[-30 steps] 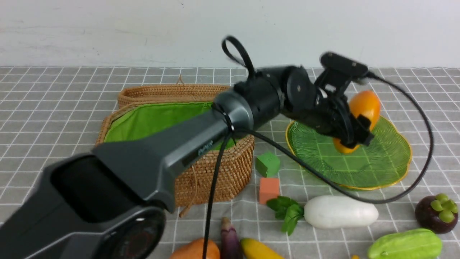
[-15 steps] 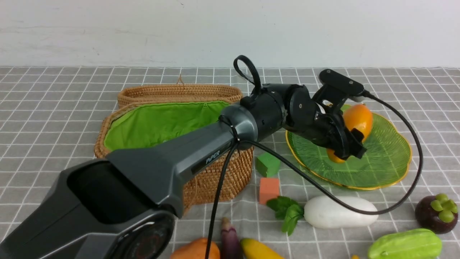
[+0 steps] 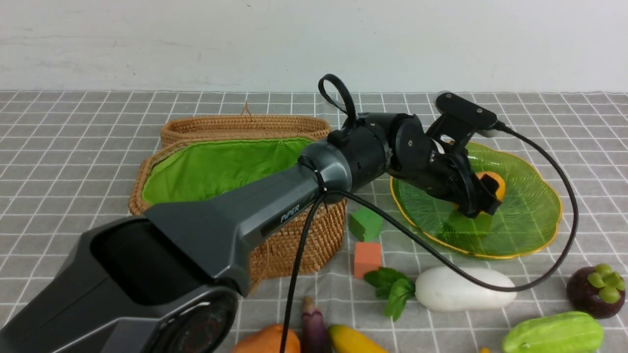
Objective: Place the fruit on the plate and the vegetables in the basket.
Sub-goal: Grab the mango with your left arm and place it on the right plate, then grab a potato with your left arm and place it in the basket on the left
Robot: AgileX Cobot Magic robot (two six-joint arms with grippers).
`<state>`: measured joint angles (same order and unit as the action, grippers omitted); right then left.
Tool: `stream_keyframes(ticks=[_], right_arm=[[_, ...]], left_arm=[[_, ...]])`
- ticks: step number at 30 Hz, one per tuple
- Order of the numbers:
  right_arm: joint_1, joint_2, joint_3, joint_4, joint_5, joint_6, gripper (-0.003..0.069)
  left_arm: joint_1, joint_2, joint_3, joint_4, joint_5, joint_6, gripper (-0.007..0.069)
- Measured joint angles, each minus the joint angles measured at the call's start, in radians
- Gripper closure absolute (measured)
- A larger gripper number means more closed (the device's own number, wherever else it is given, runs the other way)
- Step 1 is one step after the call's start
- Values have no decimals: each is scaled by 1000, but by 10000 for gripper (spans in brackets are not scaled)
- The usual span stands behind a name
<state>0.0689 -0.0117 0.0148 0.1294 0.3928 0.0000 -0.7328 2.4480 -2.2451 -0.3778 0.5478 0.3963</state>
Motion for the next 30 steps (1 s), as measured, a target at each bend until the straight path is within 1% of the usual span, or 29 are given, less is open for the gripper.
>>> stream_keyframes(ticks=[3,6,9,10,11,12,13,14,16,17,18,22,23,25,26,28,30], right_arm=[[0,0,0,0,0,0,419],[0,0,0,0,0,0,419],[0,0,0,0,0,0,419],[0,0,0,0,0,0,419],[0,0,0,0,0,0,419],[0,0,0,0,0,0,419],[0,0,0,0,0,0,419],[0,0,0,0,0,0,419],[0,0,0,0,0,0,419],[0,0,0,0,0,0,419],[0,0,0,0,0,0,419],[0,0,0,0,0,0,419],[0,0,0,0,0,0,419],[0,0,0,0,0,0,419],[0,0,0,0,0,0,419],[0,0,0,0,0,0,419],[0,0,0,0,0,0,419]], left_arm=[[0,-27,0,7,44,0,49],[0,-114,0,33,202,0,55],[14,-217,0,42,407,0,56],[23,-249,0,42,453,0,56],[42,-295,-2,42,546,0,57],[45,-303,-2,42,560,0,57],[76,-355,-2,50,638,-1,57],[106,-404,10,66,669,-17,57],[156,-499,63,101,683,-56,57],[160,-509,69,105,684,-56,57],[195,-594,137,140,687,-67,57],[236,-815,352,214,687,-79,60],[236,-825,364,217,687,-81,60],[237,-951,542,232,687,-155,60],[237,-964,568,232,687,-162,60],[237,-1004,673,228,687,-226,60],[237,-1023,829,221,687,-322,60]])
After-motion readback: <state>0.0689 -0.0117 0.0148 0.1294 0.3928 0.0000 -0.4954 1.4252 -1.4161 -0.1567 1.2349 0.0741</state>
